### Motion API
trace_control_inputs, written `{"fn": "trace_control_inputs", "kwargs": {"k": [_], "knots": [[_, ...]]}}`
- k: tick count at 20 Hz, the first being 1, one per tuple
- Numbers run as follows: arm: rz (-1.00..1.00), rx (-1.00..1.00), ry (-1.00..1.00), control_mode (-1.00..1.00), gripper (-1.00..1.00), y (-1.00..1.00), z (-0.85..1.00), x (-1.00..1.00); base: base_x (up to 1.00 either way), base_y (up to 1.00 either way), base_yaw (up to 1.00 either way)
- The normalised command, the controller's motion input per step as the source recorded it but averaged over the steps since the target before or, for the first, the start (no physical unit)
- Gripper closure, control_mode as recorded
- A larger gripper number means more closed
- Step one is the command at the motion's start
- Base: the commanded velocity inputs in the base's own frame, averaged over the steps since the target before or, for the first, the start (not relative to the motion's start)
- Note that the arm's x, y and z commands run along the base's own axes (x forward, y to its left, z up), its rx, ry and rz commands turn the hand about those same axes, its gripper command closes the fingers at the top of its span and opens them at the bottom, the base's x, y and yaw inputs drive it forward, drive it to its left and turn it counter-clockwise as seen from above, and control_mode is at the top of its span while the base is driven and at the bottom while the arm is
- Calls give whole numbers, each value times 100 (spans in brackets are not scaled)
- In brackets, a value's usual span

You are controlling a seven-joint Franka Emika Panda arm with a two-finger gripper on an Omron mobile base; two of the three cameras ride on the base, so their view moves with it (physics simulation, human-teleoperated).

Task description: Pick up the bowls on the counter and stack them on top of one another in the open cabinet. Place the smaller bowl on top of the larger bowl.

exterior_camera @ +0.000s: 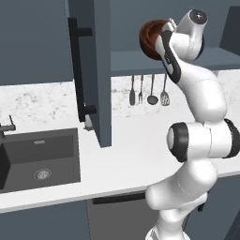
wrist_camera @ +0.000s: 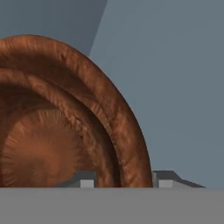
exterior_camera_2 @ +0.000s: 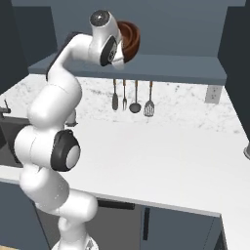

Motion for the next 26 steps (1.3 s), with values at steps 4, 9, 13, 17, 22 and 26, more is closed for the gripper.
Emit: {"fn": "trace_control_inputs", "kwargs": {"k": [4,9,13,17,22,26], "knots": [[-6,-3,0,-100,-100,7,0,74,0,0,0],[0,0,-16,-100,-100,-1,-1,-52,0,0,0],[0,0,-35,-100,-100,-2,-29,-100,0,0,0],[0,0,-45,-100,-100,-24,-53,-100,0,0,0],[0,0,-17,-100,-100,-49,-84,-100,0,0,0],[0,0,0,-100,-100,-76,-100,-100,0,0,0]]}}
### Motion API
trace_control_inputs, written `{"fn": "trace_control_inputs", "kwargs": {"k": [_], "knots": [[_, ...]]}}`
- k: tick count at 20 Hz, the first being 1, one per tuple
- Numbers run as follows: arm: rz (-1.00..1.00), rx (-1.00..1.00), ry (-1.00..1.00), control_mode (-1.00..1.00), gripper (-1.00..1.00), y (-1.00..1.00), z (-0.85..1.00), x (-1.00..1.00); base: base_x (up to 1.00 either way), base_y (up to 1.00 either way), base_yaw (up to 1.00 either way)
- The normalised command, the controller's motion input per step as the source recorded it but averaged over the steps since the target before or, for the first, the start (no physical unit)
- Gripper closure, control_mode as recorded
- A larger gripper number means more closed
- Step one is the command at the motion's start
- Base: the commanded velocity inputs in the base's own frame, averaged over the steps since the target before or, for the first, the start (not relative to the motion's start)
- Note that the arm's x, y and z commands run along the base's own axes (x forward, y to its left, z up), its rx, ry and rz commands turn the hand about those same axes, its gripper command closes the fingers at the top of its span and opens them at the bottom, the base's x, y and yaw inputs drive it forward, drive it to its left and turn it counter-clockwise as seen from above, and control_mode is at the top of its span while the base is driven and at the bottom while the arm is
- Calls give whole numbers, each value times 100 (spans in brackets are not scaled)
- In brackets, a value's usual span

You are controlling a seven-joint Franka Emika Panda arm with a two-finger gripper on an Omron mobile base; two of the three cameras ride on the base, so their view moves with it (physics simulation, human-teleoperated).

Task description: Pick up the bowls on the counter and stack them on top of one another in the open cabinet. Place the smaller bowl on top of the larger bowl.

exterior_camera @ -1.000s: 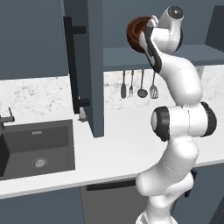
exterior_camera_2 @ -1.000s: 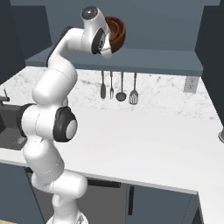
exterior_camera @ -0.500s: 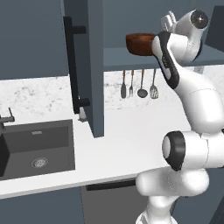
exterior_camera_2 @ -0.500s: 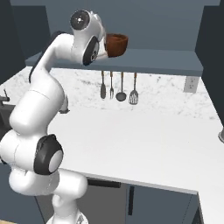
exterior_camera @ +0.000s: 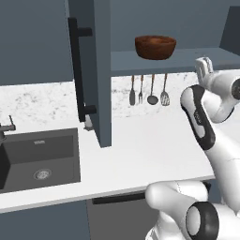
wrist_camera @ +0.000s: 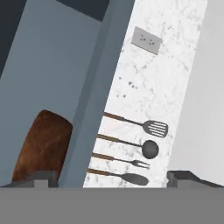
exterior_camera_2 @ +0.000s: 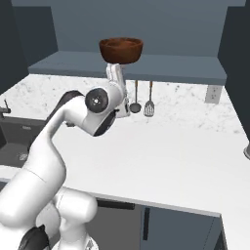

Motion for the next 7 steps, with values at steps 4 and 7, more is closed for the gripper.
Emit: {"fn": "trace_control_inputs", "kwargs": {"k": [4,7], "knots": [[0,1,0,-100,-100,-90,-100,-100,0,0,0],[-5,23,-4,-100,-100,-100,-63,-100,0,0,0]]}}
